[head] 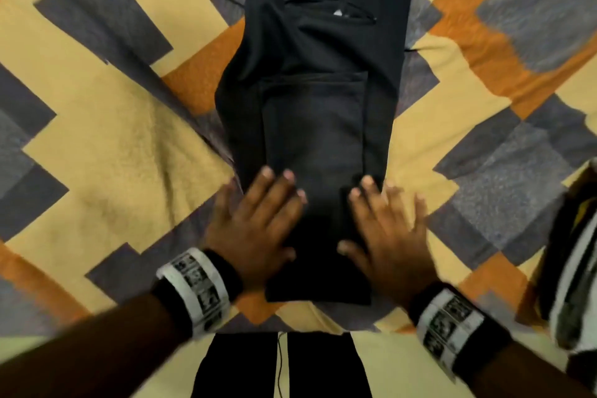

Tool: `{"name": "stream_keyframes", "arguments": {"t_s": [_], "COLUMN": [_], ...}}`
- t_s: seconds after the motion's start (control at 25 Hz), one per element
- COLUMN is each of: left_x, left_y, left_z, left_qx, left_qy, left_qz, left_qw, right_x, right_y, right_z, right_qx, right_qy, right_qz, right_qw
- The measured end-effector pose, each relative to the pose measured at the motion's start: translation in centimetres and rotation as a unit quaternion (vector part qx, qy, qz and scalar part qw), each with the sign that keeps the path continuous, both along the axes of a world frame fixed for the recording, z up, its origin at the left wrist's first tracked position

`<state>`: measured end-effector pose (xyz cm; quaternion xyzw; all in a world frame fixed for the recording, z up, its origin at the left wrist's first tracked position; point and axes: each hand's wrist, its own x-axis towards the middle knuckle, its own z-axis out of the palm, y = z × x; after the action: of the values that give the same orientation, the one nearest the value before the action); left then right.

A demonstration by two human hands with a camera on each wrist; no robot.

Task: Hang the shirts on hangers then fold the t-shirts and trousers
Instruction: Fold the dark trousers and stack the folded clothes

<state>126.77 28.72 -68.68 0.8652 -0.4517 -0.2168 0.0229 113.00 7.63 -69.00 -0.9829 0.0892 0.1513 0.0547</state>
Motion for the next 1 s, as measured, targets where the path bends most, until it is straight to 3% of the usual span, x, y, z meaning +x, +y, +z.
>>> {"name": "stream_keyframes", "arguments": {"t_s": [0.04, 0.12, 0.24, 0.4, 0.52, 0.56, 0.64, 0.76, 0.8, 0.88, 1.0], "left_x": [-3.8, -8.1, -9.7, -7.0, -5.4, -5.0, -5.7, -6.9, -6.5, -4.6, -0.2], "left_y": [0.8, 2.1, 3.5, 3.0, 2.7, 2.3, 2.8, 5.0, 5.5, 5.6, 1.0], "left_z": [0.3, -0.2, -2.4, -1.0, 1.9, 3.9, 8.1, 14.4, 15.2, 14.3, 11.1], "left_qx": [-0.015, 0.012, 0.010, 0.011, -0.030, -0.019, 0.110, 0.039, -0.003, -0.095, -0.168], "left_qy": [0.032, 0.087, 0.072, 0.076, 0.190, 0.238, 0.327, 0.382, 0.393, 0.397, 0.381], "left_qz": [-0.088, -0.153, -0.138, -0.144, -0.133, -0.133, -0.178, -0.226, -0.191, -0.042, 0.245], "left_qw": [0.995, 0.984, 0.988, 0.987, 0.972, 0.962, 0.921, 0.895, 0.900, 0.912, 0.875], "right_x": [-2.5, -5.6, -7.0, -6.9, -7.0, -7.2, -7.8, -8.8, -8.6, -7.2, -1.4], "right_y": [2.0, 3.9, 4.8, 4.8, 2.5, 1.9, 1.6, 2.4, 2.3, 1.2, -1.7], "right_z": [0.5, 0.3, -0.9, -0.4, 1.6, 3.0, 6.2, 12.0, 13.2, 14.0, 11.3], "right_qx": [0.042, 0.097, 0.076, 0.078, 0.168, 0.214, 0.332, 0.467, 0.500, 0.565, 0.547], "right_qy": [0.012, 0.032, 0.037, -0.025, 0.000, 0.031, 0.106, 0.229, 0.239, 0.194, 0.030], "right_qz": [0.070, 0.103, 0.082, 0.103, 0.122, 0.130, 0.158, 0.109, 0.058, -0.067, -0.224], "right_qw": [0.997, 0.989, 0.993, 0.991, 0.978, 0.968, 0.924, 0.847, 0.830, 0.799, 0.806]}}
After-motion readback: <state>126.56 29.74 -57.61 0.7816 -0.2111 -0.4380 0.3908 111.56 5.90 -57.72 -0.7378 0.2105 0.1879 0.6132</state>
